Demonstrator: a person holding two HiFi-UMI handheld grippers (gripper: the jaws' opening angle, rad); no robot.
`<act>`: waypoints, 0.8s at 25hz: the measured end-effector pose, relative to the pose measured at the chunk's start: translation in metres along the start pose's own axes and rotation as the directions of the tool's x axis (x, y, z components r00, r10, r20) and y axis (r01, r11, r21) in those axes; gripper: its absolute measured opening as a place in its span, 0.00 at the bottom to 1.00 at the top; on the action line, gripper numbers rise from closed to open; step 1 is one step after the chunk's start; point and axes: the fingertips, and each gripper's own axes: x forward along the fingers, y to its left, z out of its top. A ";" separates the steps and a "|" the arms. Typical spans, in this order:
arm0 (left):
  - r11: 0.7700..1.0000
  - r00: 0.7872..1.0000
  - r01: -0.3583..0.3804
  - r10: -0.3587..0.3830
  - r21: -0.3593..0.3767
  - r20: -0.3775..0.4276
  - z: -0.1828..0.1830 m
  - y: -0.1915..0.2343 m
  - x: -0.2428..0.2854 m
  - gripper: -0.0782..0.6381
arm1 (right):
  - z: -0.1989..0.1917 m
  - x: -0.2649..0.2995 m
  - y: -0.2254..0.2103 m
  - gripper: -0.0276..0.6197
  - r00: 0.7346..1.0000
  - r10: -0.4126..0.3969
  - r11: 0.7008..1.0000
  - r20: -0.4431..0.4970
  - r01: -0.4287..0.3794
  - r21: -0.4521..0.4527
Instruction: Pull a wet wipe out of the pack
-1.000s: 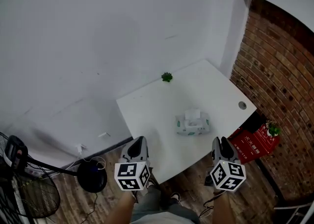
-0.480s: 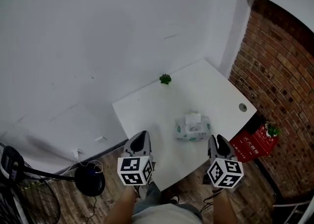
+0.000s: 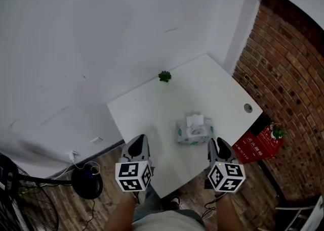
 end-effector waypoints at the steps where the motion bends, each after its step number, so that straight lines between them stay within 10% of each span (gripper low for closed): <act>1: 1.000 1.000 -0.004 0.004 -0.001 -0.006 -0.003 0.002 0.001 0.11 | -0.002 0.003 0.000 0.21 1.000 0.006 1.000 -0.010 -0.006 -0.011; 20: 0.999 0.994 -0.012 0.016 0.044 -0.105 -0.063 0.004 0.036 0.11 | -0.042 0.067 -0.009 0.19 0.937 0.193 0.922 -0.290 -0.274 -0.272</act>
